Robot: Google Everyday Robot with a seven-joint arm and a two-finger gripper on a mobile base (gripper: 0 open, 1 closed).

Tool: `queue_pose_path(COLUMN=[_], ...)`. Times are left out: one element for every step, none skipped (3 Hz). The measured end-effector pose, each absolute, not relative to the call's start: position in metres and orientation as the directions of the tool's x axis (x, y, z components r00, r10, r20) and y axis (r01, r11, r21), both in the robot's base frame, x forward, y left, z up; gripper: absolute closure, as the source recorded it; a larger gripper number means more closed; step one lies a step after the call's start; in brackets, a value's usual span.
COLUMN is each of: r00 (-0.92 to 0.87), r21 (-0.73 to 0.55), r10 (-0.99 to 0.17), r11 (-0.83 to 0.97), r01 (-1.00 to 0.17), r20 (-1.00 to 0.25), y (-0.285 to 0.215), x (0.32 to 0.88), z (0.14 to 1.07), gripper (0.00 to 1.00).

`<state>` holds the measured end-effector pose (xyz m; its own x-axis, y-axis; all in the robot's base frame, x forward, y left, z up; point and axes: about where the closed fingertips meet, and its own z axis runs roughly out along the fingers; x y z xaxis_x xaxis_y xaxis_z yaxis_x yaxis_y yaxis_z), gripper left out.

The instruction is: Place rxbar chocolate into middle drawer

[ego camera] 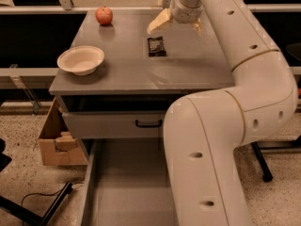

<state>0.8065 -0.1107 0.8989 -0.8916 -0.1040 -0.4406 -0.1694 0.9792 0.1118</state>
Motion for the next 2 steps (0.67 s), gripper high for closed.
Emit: queue_pose_path(r00=[-0.876,-0.862], r21=[0.086,0.029], r10=[-0.105,-0.148], r11=[0.983,0.982], r01=[-0.165,-0.185], r20=[-0.472,-0.485], y=[-0.09,-0.068], x=[0.822,0.844], z=[0.904,0.885], gripper=[0.0,0.0])
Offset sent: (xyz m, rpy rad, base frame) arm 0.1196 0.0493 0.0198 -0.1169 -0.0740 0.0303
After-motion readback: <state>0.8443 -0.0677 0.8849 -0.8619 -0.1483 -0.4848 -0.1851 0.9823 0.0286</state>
